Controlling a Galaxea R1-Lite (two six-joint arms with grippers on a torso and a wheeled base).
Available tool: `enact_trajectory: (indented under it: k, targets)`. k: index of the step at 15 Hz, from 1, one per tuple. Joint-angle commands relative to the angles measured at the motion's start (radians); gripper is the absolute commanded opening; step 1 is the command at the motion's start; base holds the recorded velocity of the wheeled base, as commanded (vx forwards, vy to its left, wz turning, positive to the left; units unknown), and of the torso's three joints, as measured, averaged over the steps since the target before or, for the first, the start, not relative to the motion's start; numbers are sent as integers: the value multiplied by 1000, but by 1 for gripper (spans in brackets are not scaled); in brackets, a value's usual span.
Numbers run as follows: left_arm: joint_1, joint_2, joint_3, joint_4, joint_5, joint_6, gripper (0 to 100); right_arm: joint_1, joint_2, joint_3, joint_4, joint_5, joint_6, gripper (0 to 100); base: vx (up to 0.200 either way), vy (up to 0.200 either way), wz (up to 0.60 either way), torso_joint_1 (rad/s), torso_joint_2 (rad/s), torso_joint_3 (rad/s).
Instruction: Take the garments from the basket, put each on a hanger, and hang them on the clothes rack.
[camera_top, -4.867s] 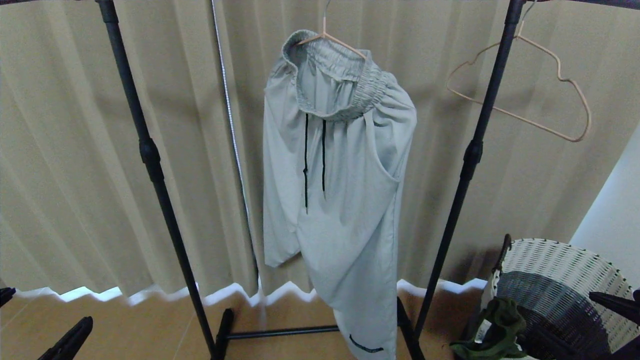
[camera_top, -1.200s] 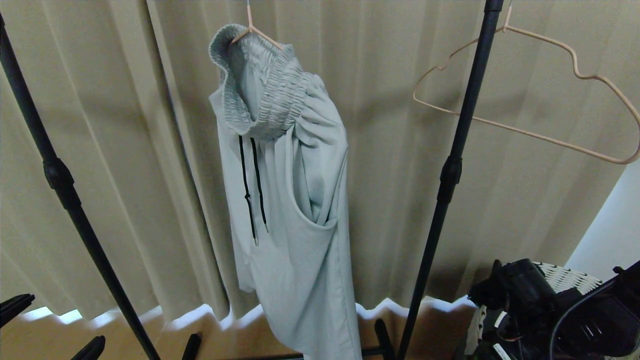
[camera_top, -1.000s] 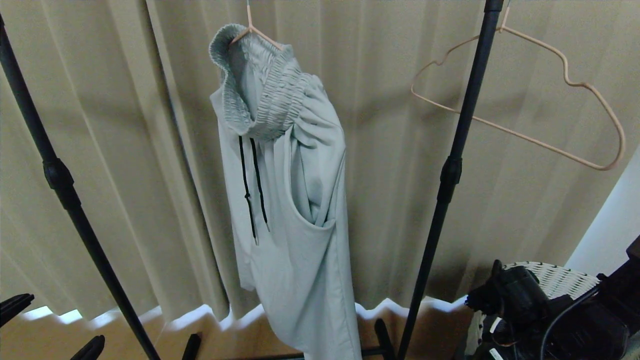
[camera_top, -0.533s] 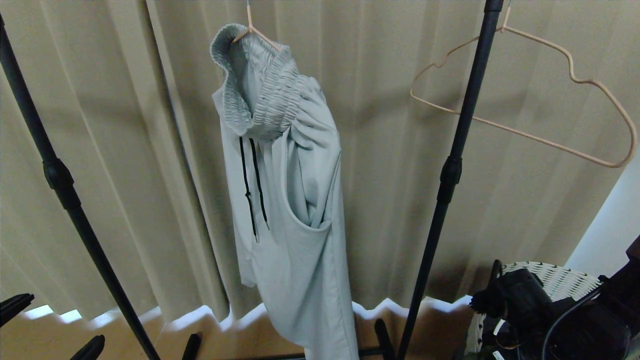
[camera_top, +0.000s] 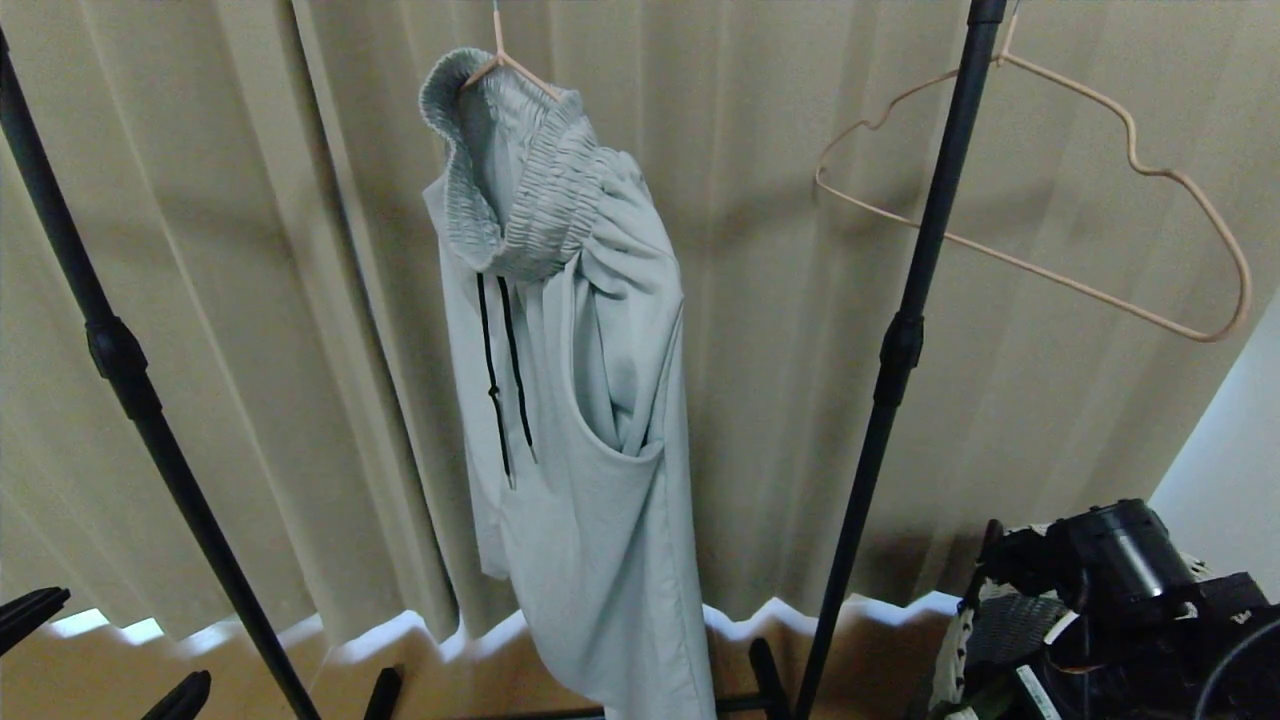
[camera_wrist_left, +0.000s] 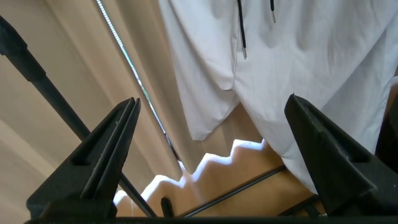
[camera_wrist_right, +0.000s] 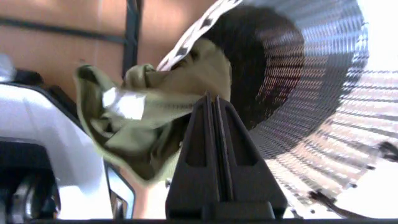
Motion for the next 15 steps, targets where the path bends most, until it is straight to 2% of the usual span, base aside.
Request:
enact_trajectory:
  k: [1,3,5,7,8,9,13,15]
  targets:
    - [-1,2,4,-1,0,0,100,31,-191,-19,29,27,-1,0,0,0,0,0,0,0]
    - [-2,2,7,-1,-1,2,100,59,-240,-29,27,33,1,0,0,0,0,0,0,0]
    - [-5,-1,3,-1,-3,14,100,125,-316,-39,21,58,16,0,0,0,0,0,0,0]
    - [-38,-3,9,-2,-18,34,100,161,-332,-59,21,59,45,0,0,0,0,0,0,0]
    - [-103,-9,30,-2,-29,40,100,212,-343,-86,23,59,88,0,0,0,0,0,0,0]
    - [-145,-9,32,-2,-29,39,100,238,-354,-105,26,59,98,0,0,0,0,0,0,0]
    - [-177,6,12,-2,-31,42,100,258,-389,-152,32,59,96,0,0,0,0,0,0,0]
    - [-177,37,6,-4,-31,43,100,258,-394,-161,32,59,96,0,-200,0,0,5,7,2]
